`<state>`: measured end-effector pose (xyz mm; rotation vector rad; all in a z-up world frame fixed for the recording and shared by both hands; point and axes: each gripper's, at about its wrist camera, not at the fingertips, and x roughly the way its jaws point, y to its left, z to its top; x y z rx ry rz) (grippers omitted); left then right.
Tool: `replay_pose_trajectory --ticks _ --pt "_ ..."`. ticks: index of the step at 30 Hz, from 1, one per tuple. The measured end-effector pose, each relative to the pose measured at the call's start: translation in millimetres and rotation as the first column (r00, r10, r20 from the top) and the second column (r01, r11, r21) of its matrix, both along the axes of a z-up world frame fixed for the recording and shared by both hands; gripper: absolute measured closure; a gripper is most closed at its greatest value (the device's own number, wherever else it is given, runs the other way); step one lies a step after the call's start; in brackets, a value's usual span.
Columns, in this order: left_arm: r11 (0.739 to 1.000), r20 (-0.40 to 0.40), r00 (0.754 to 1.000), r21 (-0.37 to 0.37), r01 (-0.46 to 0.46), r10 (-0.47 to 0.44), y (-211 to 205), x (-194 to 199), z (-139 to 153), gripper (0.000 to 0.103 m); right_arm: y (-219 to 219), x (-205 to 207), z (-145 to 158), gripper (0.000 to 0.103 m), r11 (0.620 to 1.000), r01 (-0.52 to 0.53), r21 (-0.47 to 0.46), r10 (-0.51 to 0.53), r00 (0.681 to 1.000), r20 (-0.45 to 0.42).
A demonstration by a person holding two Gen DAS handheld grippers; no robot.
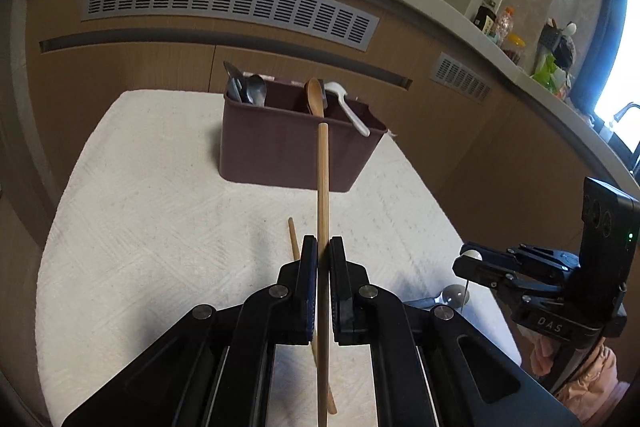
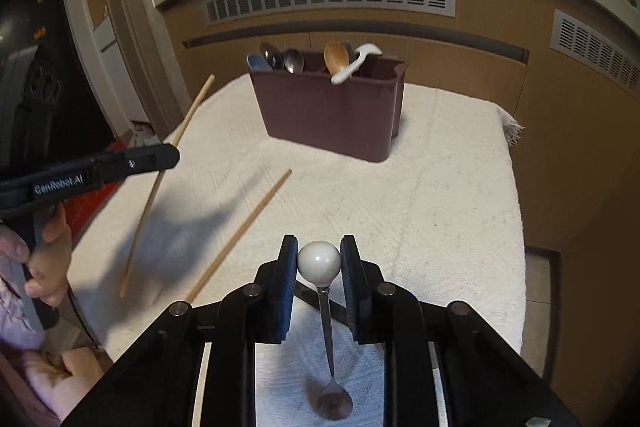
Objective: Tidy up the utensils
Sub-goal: 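Carry the chopstick with the left tool while the right tool carries the spoon over the caddy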
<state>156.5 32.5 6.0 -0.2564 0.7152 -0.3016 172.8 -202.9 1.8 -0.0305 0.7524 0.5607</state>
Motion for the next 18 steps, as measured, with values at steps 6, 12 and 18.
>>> replay_pose_trajectory --ticks 6,12,18 --pt "1.000 0.147 0.989 -0.020 -0.011 0.013 -2.7 4.4 48.3 0.097 -9.5 -0.6 46.8 0.084 0.991 0.019 0.130 -0.031 0.996 0.087" --pt "0.999 0.400 0.915 -0.033 -0.036 0.046 1.5 40.4 146.0 0.097 0.4 25.7 147.5 0.084 0.987 0.013 0.159 -0.064 0.946 0.318" --pt "0.996 0.509 0.856 -0.056 -0.068 0.087 7.3 91.6 184.1 0.097 22.8 90.6 193.8 0.084 0.994 0.059 0.097 -0.093 0.914 0.394"
